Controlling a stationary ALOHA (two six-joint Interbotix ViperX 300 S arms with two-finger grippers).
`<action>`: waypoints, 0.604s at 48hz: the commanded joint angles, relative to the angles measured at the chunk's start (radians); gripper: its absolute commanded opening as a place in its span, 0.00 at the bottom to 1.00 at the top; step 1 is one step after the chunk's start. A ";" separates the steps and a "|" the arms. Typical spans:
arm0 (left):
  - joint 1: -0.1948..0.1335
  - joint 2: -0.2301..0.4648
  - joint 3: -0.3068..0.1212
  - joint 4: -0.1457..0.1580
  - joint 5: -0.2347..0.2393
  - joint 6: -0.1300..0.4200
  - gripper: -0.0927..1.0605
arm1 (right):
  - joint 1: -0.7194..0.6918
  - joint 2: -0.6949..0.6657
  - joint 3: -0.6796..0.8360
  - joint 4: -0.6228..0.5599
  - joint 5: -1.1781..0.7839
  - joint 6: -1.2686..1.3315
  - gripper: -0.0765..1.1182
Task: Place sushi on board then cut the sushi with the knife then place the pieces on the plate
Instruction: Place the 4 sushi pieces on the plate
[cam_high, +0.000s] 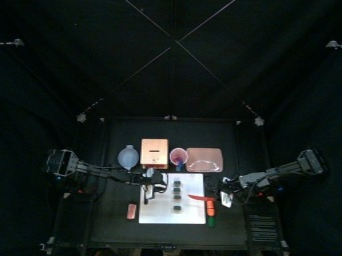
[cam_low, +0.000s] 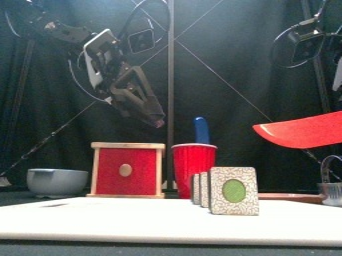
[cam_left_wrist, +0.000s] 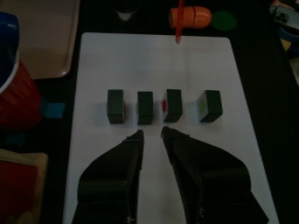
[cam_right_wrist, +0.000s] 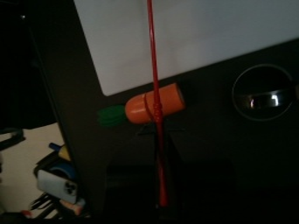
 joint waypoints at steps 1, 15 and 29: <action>0.011 -0.017 -0.005 0.009 -0.008 0.000 0.66 | -0.031 -0.026 0.015 0.026 0.028 0.000 0.29; 0.023 -0.008 0.009 0.009 -0.009 0.000 0.66 | -0.107 -0.026 0.078 0.037 0.077 -0.003 0.45; 0.025 -0.006 0.015 0.009 -0.009 0.002 0.66 | -0.115 -0.032 0.066 0.046 0.138 -0.002 0.65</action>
